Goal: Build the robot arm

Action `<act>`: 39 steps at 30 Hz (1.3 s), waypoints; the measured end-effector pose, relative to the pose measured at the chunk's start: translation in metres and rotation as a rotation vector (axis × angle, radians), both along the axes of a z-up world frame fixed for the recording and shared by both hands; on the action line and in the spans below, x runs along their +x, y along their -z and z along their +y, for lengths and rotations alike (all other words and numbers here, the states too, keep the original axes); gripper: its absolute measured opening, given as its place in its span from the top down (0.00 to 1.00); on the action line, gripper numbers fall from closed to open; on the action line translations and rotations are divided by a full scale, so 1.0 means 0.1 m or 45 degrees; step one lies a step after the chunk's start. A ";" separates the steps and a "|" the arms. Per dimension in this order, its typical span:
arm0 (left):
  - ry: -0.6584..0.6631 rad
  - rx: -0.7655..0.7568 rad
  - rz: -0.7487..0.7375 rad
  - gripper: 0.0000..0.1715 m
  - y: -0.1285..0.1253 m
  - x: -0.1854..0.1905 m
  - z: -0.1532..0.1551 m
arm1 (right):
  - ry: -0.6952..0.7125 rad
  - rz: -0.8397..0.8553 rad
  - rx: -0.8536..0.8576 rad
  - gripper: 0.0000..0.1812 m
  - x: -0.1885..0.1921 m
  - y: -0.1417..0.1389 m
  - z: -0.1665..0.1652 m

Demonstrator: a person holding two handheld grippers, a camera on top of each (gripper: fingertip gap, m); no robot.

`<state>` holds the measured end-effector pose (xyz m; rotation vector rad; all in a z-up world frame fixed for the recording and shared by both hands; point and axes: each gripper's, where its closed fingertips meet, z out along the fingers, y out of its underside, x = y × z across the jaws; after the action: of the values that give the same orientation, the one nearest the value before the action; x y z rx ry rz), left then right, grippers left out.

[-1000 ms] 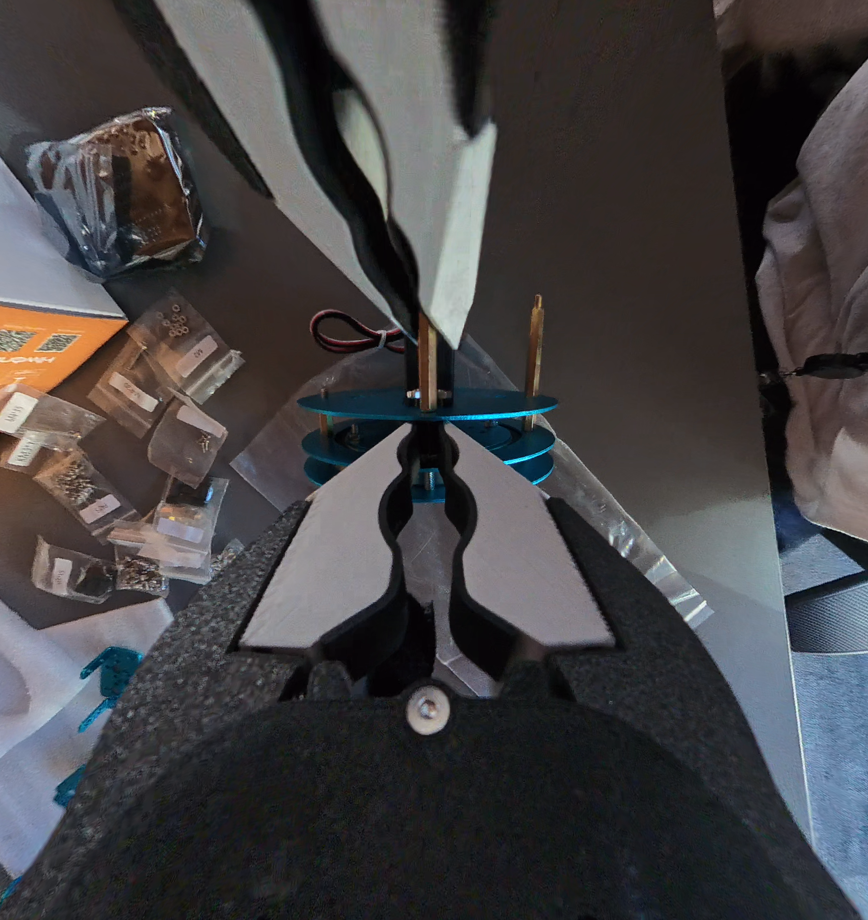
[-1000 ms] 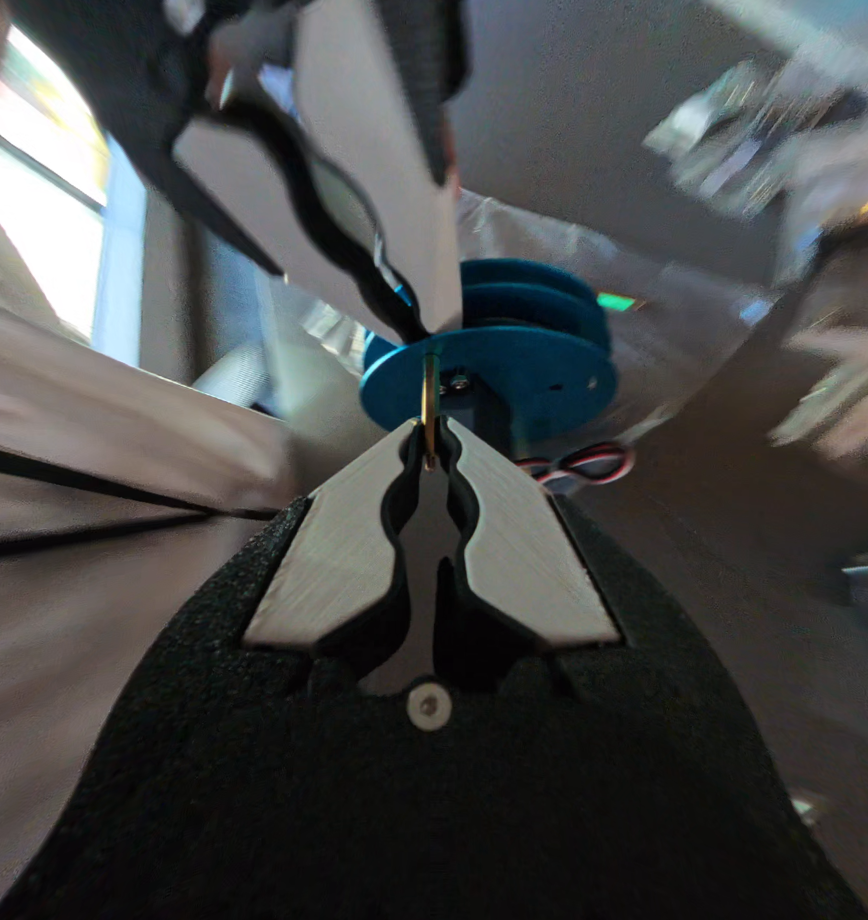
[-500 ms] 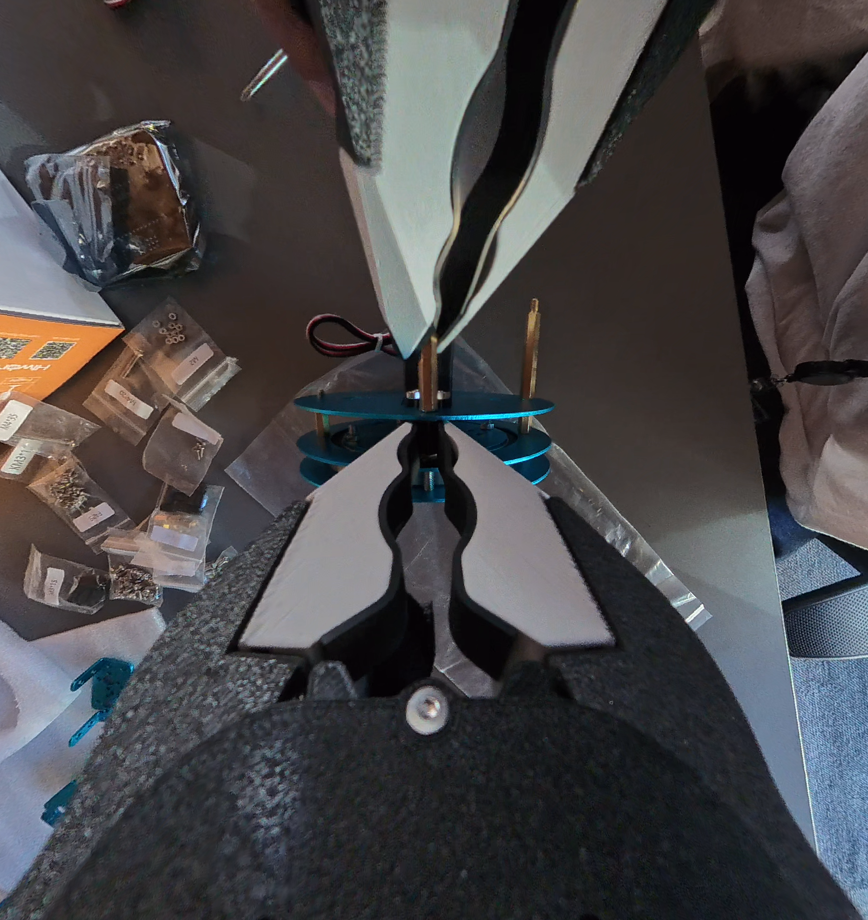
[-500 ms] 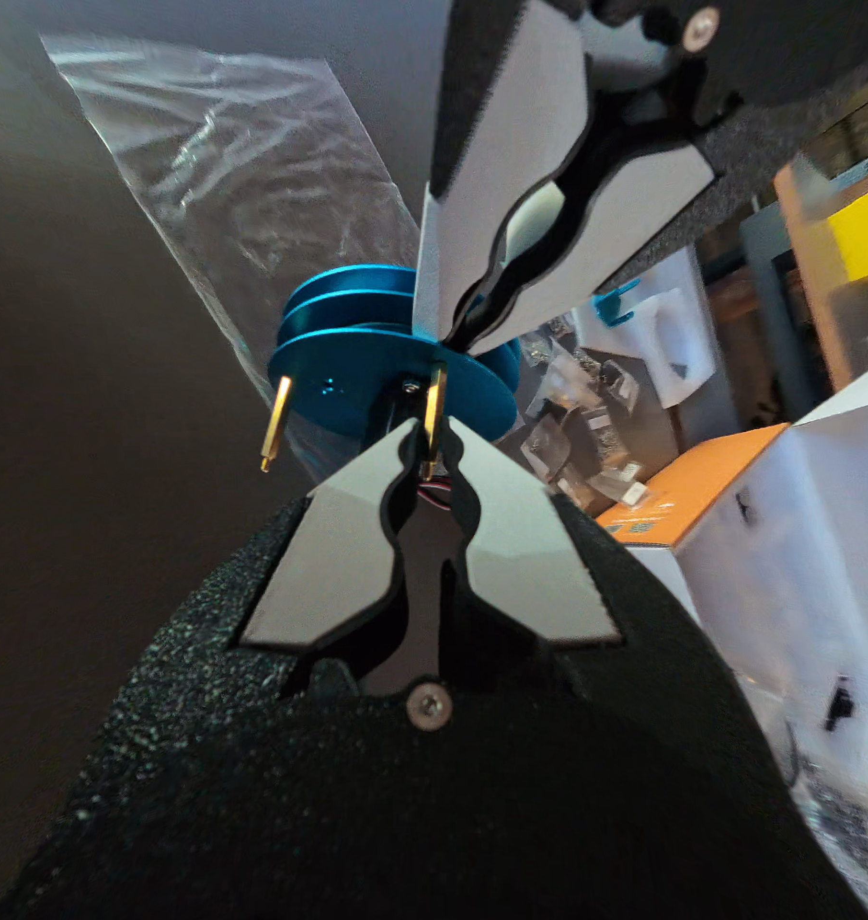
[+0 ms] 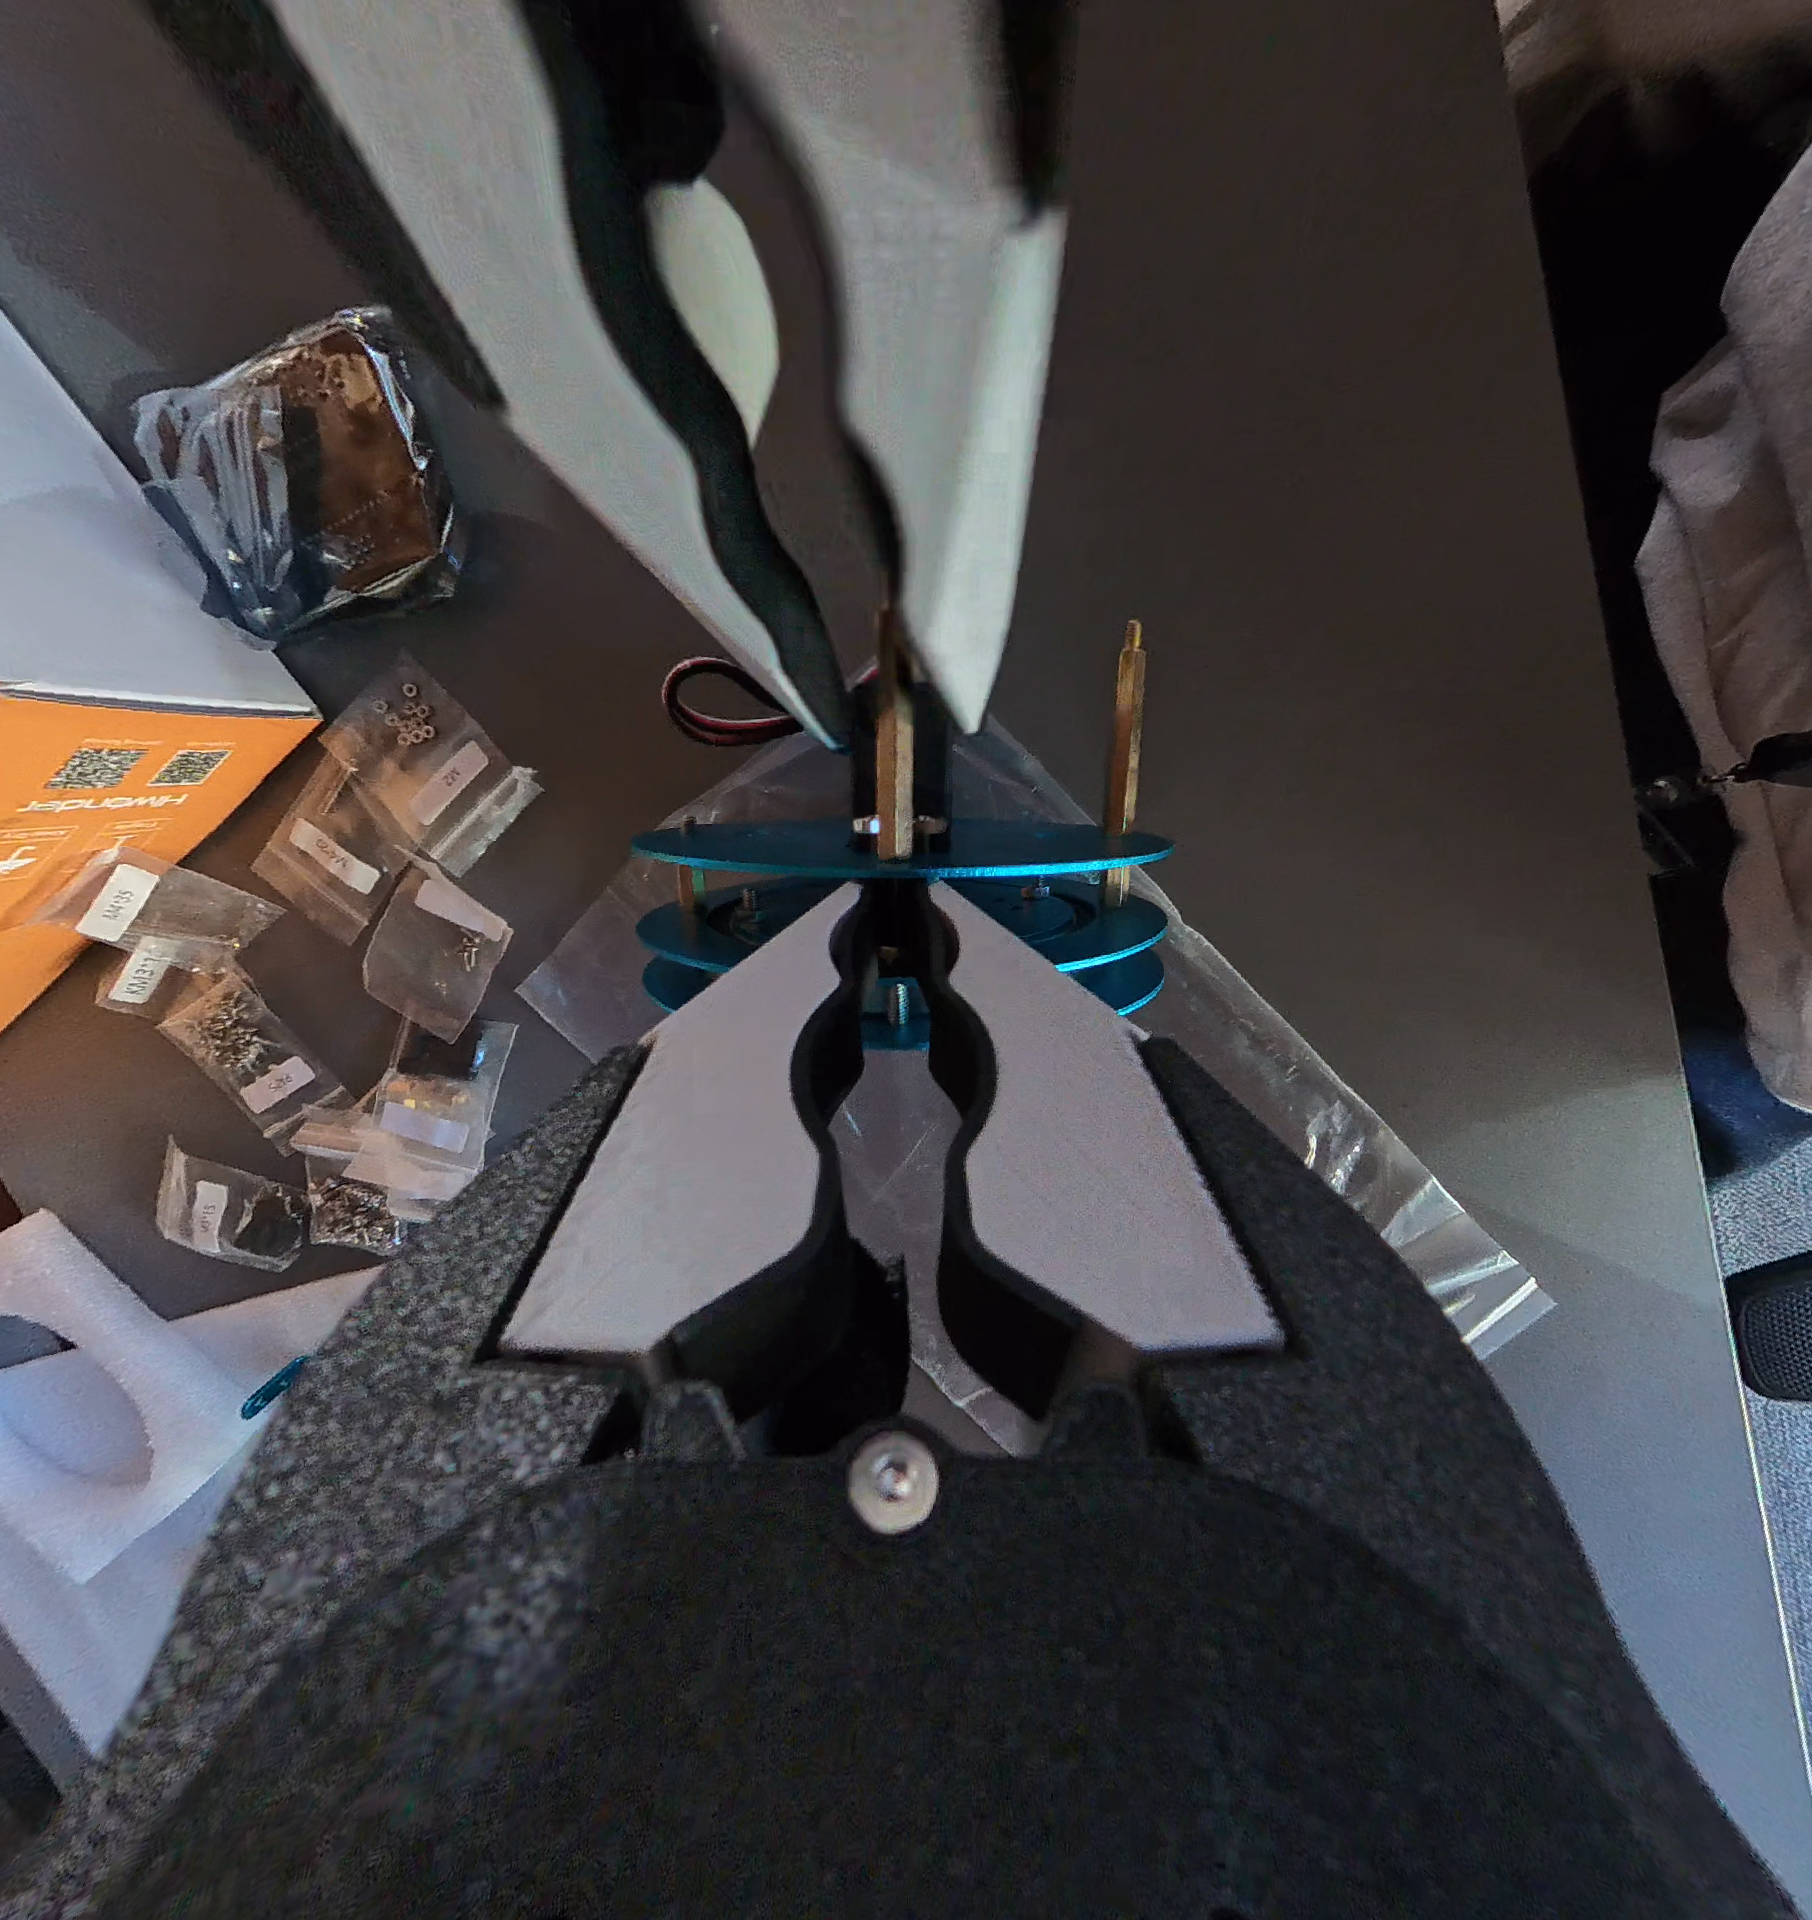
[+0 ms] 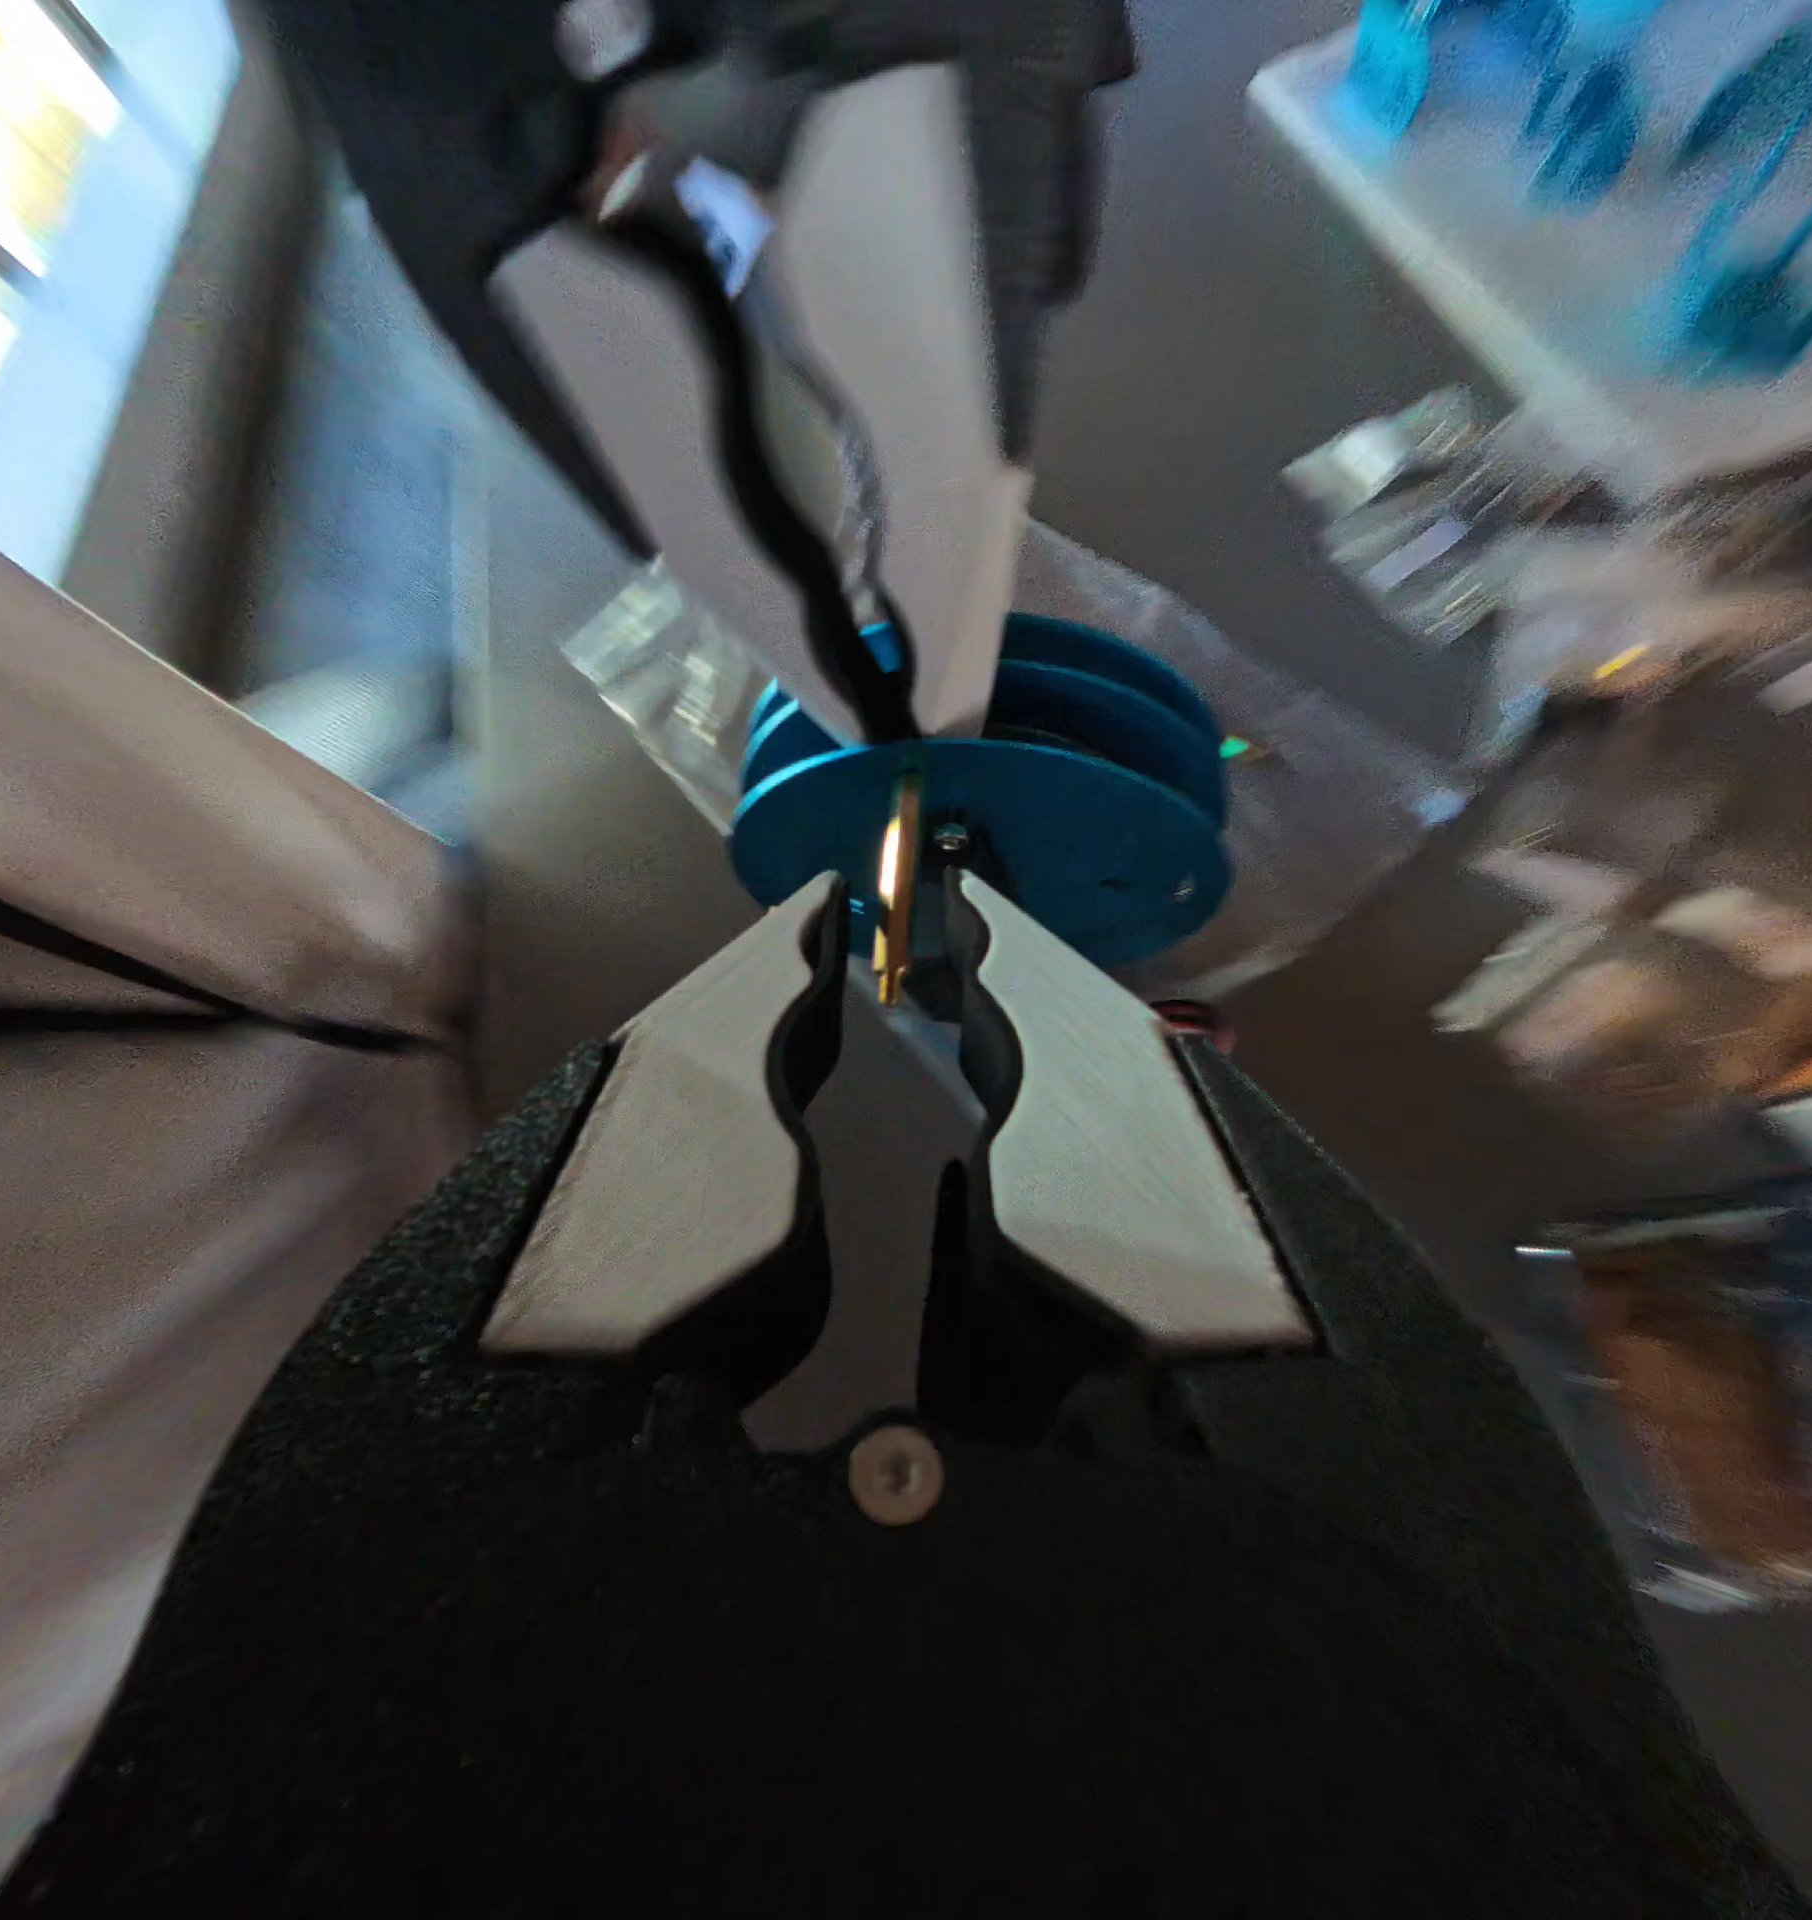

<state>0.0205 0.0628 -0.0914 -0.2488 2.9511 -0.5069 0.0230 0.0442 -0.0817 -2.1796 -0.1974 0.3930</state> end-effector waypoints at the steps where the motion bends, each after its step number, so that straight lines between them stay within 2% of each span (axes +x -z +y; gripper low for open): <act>1: -0.003 -0.004 0.005 0.97 0.00 0.00 0.00 | -0.003 -0.267 0.036 0.90 0.02 0.01 -0.01; 3: -0.012 -0.011 0.015 0.97 0.00 0.00 -0.01 | -0.020 -0.684 0.073 0.91 0.04 0.04 0.00; 5: -0.016 -0.015 0.027 0.98 0.00 0.00 -0.01 | -0.015 -0.933 0.112 0.97 0.06 0.06 0.04; 6: -0.009 -0.011 0.032 0.97 0.00 -0.01 0.00 | -0.013 -0.977 0.142 0.98 0.07 0.03 0.05; 7: 0.002 -0.007 0.032 0.98 0.00 -0.02 0.00 | -0.019 -0.883 0.133 0.98 0.05 0.03 0.05; 10: -0.007 0.005 -0.013 0.98 0.00 -0.01 0.00 | 0.026 -0.108 -0.009 0.99 0.02 0.02 0.04; 13: -0.015 0.013 -0.051 0.98 -0.01 0.05 0.01 | 0.127 0.874 -0.229 0.99 -0.04 -0.01 0.03; 14: -0.011 0.018 -0.051 0.98 -0.01 0.05 0.01 | 0.122 1.063 -0.249 0.99 -0.05 -0.01 0.03; 15: -0.003 0.020 -0.051 0.98 0.00 0.04 0.01 | 0.112 1.164 -0.267 0.99 -0.08 -0.01 0.01; 16: 0.008 0.015 -0.040 0.98 0.00 0.02 -0.01 | 0.098 1.157 -0.275 0.99 -0.12 -0.01 -0.01; 17: 0.018 0.009 -0.027 0.98 0.00 -0.01 -0.02 | 0.078 1.018 -0.248 0.98 -0.14 0.00 -0.02; 18: 0.023 0.007 -0.023 0.97 0.00 -0.02 -0.03 | 0.069 0.781 -0.192 0.98 -0.12 0.01 -0.01; 20: 0.013 -0.001 -0.015 0.97 0.00 0.00 -0.03 | 0.067 0.228 -0.071 0.89 -0.03 0.00 -0.01; 23: -0.012 -0.027 0.015 0.97 0.00 0.02 -0.03 | 0.072 -0.556 0.045 0.91 0.09 -0.02 -0.01; 25: -0.016 -0.030 0.023 0.98 0.00 0.02 -0.03 | 0.043 -0.835 0.070 0.97 0.08 0.00 0.00; 27: -0.019 -0.022 0.020 0.97 0.00 0.03 -0.03 | 0.046 -0.901 0.055 0.97 0.11 0.01 0.01; 29: -0.019 -0.015 0.014 0.97 0.00 0.04 -0.03 | 0.046 -0.785 0.031 0.98 0.11 0.01 0.01; 30: -0.021 -0.012 0.010 0.97 0.00 0.04 -0.03 | 0.057 -0.670 -0.002 0.98 0.11 0.02 0.01; 31: -0.015 -0.011 0.006 0.98 0.00 0.04 -0.03 | 0.066 -0.467 -0.054 0.98 0.07 0.02 0.00; 34: 0.012 -0.008 -0.049 0.98 0.00 0.03 -0.05 | 0.135 0.511 -0.235 0.99 -0.03 -0.02 -0.04; 36: 0.017 -0.004 -0.081 0.98 0.00 0.04 -0.06 | 0.136 1.023 -0.287 0.99 -0.04 -0.03 -0.06; 37: 0.019 -0.001 -0.087 0.98 0.00 0.04 -0.06 | 0.134 1.150 -0.299 0.99 -0.06 -0.03 -0.06; 38: 0.025 -0.003 -0.080 0.98 0.00 0.03 -0.06 | 0.123 1.148 -0.297 0.98 -0.08 -0.02 -0.06; 39: 0.026 -0.008 -0.074 0.98 0.00 0.02 -0.06 | 0.112 1.005 -0.259 0.98 -0.08 -0.02 -0.06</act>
<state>0.0225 0.0569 -0.0912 -0.2009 2.8993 -0.5175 0.0150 0.0385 -0.0802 -2.0455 0.3876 1.2173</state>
